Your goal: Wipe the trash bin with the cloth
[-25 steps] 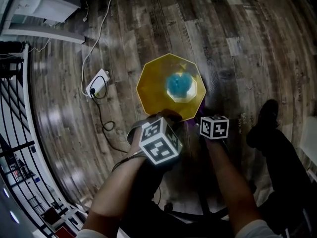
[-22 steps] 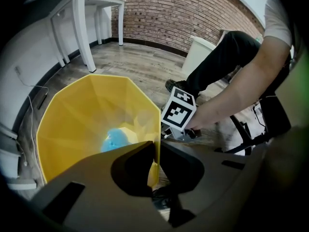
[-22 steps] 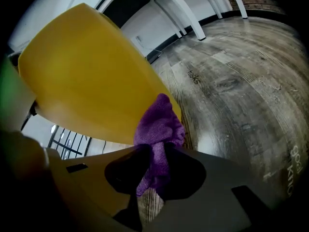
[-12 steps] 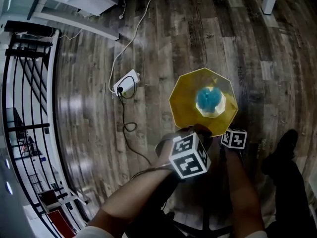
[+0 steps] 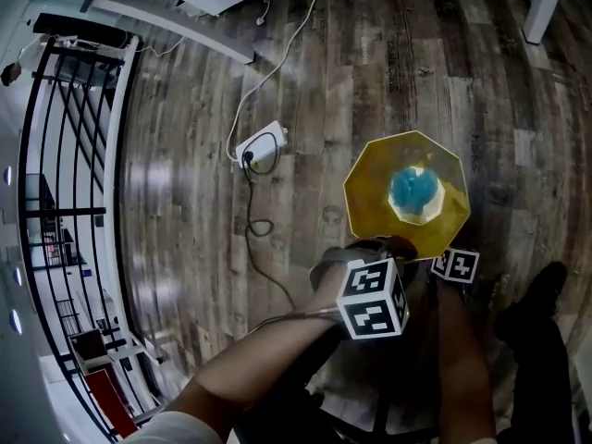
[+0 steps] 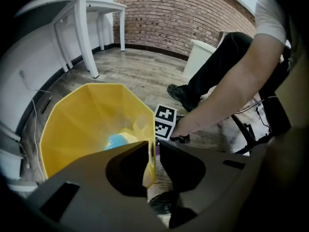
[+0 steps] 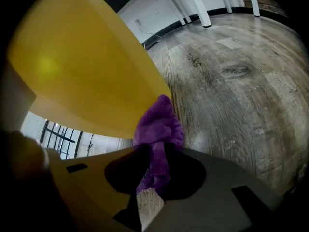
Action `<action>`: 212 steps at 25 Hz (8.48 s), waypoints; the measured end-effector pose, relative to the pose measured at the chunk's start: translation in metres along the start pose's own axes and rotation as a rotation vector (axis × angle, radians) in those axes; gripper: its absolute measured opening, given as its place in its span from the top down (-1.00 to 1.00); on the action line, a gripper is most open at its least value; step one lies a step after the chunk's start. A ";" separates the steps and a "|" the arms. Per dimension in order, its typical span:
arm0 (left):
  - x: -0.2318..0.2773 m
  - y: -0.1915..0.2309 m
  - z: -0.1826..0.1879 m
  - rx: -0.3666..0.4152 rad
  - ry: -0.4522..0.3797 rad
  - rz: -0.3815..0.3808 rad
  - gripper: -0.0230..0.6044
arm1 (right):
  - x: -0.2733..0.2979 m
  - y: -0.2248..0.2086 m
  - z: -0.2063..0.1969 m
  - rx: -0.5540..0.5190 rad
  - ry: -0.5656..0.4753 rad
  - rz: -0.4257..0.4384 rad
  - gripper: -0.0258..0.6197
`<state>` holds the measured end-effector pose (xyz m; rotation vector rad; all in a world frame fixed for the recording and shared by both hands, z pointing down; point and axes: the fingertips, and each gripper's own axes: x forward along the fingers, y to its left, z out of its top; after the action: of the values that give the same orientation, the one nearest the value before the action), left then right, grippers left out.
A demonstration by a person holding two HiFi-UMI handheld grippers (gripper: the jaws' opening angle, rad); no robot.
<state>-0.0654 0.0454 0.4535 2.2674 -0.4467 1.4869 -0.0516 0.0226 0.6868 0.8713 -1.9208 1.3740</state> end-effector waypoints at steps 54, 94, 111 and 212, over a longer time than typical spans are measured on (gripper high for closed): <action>0.002 0.000 -0.044 0.141 0.138 -0.025 0.80 | -0.219 0.116 0.027 0.156 -0.381 0.242 0.64; -0.001 -0.007 -0.030 0.225 0.090 -0.008 0.87 | -0.063 0.033 0.015 -0.013 -0.121 0.114 0.64; 0.000 -0.009 -0.035 0.150 0.092 -0.025 0.86 | 0.005 0.004 0.001 -0.122 0.095 -0.025 0.64; 0.014 0.051 0.021 0.071 -0.017 0.190 0.87 | -0.006 -0.019 0.052 0.000 -0.039 0.023 0.64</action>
<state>-0.0670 -0.0099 0.4664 2.3488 -0.6391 1.5987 -0.0386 -0.0310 0.6786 0.8848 -1.9663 1.3793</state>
